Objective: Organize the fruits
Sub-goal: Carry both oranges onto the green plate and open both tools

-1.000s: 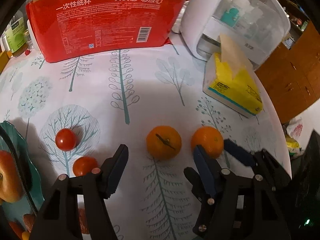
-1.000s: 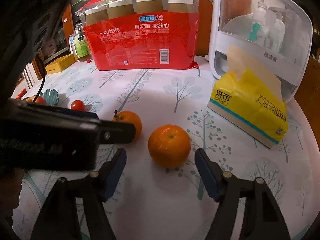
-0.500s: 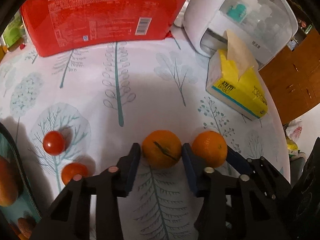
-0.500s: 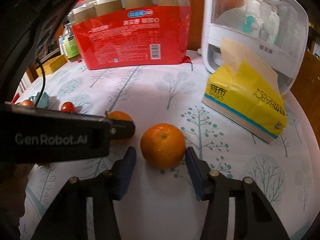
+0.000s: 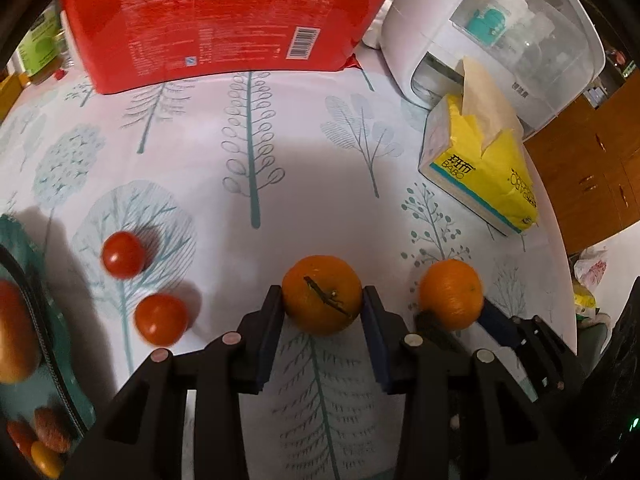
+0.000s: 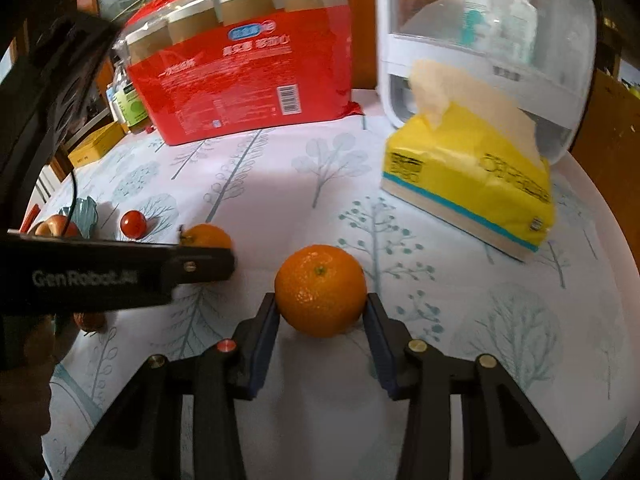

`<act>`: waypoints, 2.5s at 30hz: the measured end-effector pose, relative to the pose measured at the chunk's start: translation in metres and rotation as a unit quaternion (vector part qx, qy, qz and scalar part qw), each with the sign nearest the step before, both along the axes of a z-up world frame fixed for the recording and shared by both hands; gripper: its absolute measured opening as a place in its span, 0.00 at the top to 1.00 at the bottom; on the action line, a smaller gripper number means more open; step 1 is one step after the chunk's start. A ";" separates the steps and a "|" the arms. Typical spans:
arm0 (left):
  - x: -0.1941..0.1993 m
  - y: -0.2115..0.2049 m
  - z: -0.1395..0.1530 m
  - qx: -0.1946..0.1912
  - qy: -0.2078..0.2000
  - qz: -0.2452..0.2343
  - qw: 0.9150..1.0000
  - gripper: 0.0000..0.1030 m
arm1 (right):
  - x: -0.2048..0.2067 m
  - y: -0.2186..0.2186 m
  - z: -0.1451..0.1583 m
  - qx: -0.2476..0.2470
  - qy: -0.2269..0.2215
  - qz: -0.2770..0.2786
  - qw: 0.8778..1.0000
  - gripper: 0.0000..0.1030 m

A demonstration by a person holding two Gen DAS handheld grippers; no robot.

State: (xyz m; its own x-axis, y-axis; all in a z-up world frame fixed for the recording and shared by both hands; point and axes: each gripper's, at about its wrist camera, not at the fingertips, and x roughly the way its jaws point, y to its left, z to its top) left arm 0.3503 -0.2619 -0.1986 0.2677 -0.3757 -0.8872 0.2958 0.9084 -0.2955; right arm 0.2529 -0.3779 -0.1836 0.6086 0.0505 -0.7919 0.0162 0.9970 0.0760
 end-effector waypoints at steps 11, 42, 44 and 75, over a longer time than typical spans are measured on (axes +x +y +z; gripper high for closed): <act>-0.055 0.033 0.045 0.009 -0.007 0.026 1.000 0.64 | -0.049 -0.014 0.030 -0.007 0.019 -0.019 1.000 0.58; -0.162 0.274 0.108 -0.009 -0.048 0.058 0.997 0.64 | -0.134 0.166 0.065 -0.015 0.027 0.004 1.000 0.58; -0.158 0.291 0.106 -0.008 -0.049 0.054 0.997 0.64 | -0.133 0.184 0.064 -0.008 0.021 0.000 1.000 0.58; -0.086 0.366 0.056 -0.076 -0.054 -0.011 0.996 0.43 | -0.082 0.314 0.053 0.011 0.012 -0.019 1.000 0.51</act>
